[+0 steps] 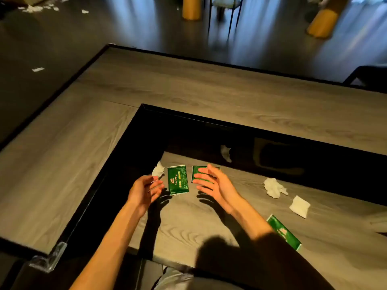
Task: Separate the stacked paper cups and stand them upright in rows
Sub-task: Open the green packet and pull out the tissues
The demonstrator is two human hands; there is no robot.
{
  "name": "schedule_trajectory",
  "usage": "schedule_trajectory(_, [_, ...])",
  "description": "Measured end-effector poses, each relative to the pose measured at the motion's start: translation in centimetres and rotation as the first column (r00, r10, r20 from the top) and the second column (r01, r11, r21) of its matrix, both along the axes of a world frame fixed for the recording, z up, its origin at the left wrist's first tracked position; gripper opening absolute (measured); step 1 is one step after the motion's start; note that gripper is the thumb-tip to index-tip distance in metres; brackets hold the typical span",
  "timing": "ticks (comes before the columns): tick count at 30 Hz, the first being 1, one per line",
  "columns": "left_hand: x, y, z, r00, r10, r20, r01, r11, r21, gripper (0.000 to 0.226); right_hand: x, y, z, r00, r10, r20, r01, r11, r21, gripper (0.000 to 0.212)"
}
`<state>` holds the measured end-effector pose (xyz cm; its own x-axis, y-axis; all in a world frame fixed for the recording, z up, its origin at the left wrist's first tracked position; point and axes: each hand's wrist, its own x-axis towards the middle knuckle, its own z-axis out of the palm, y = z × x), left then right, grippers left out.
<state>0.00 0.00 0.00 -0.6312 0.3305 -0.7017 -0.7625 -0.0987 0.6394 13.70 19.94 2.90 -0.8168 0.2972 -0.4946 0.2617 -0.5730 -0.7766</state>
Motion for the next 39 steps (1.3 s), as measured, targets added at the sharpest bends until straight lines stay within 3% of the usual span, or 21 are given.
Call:
schedule_trajectory(4, [-2.6, 1.9, -1.8, 0.986, 0.024, -0.163, -0.070, 0.957, -0.282, 0.015, -2.6, -1.0, -0.3, 0.996, 0.050, 0.071, -0.058, 0.992, 0.115, 0.035])
schedule_trajectory(7, [-4.3, 3.5, -4.5, 0.935, -0.185, -0.304, -0.042, 0.790, -0.612, 0.014, -4.0, -0.4, -1.3, 0.993, 0.035, 0.116, -0.052, 0.987, 0.153, 0.036])
schedule_trajectory(10, [-5.2, 4.3, -6.9, 0.875, -0.415, -0.249, 0.081, 0.633, -0.770, 0.046, -3.9, 0.7, -2.2, 0.987, 0.050, 0.151, -0.066, 0.993, 0.099, 0.040])
schedule_trajectory(14, [-6.0, 5.0, -9.1, 0.843, -0.484, -0.235, 0.130, 0.606, -0.785, 0.040, -3.6, 2.8, -3.9, 0.976, 0.055, 0.212, -0.057, 0.998, 0.001, 0.041])
schedule_trajectory(19, [-7.2, 5.9, -8.1, 0.927, -0.267, -0.263, 0.044, 0.774, -0.632, 0.035, -4.3, 5.4, -5.5, 0.935, 0.083, 0.345, -0.105, 0.994, 0.044, 0.034])
schedule_trajectory(22, [-7.0, 7.0, -7.3, 0.893, -0.351, -0.283, 0.147, 0.821, -0.552, 0.038, -4.9, 6.3, -6.3, 0.920, 0.096, 0.379, -0.126, 0.990, 0.057, 0.028])
schedule_trajectory(25, [-5.6, 8.3, -8.3, 0.819, -0.513, -0.258, 0.244, 0.718, -0.652, 0.031, -5.5, 6.9, -7.0, 0.911, 0.093, 0.401, -0.124, 0.991, 0.053, 0.025])
schedule_trajectory(28, [-4.0, 9.4, -9.1, 0.638, -0.711, -0.297, 0.186, 0.517, -0.836, 0.019, -6.2, 7.3, -7.3, 0.920, -0.007, 0.391, -0.056, 0.987, 0.151, 0.017])
schedule_trajectory(30, [-3.1, 9.7, -9.7, 0.568, -0.761, -0.314, 0.128, 0.459, -0.879, 0.017, -6.0, 7.8, -7.4, 0.936, -0.073, 0.344, -0.027, 0.961, 0.276, 0.015])
schedule_trajectory(33, [-2.8, 9.9, -10.2, 0.578, -0.720, -0.384, 0.071, 0.513, -0.855, 0.030, -5.4, 8.8, -8.3, 0.954, -0.031, 0.298, -0.132, 0.850, 0.511, 0.020])
schedule_trajectory(36, [-2.8, 10.1, -10.0, 0.666, -0.655, -0.355, 0.088, 0.542, -0.836, 0.066, -5.9, 9.5, -9.5, 0.910, 0.034, 0.413, -0.334, 0.651, 0.682, 0.019])
schedule_trajectory(39, [-2.8, 9.6, -9.4, 0.717, -0.663, -0.216, 0.175, 0.470, -0.865, 0.069, -6.9, 9.7, -10.5, 0.746, 0.065, 0.663, -0.648, 0.305, 0.698, 0.068])
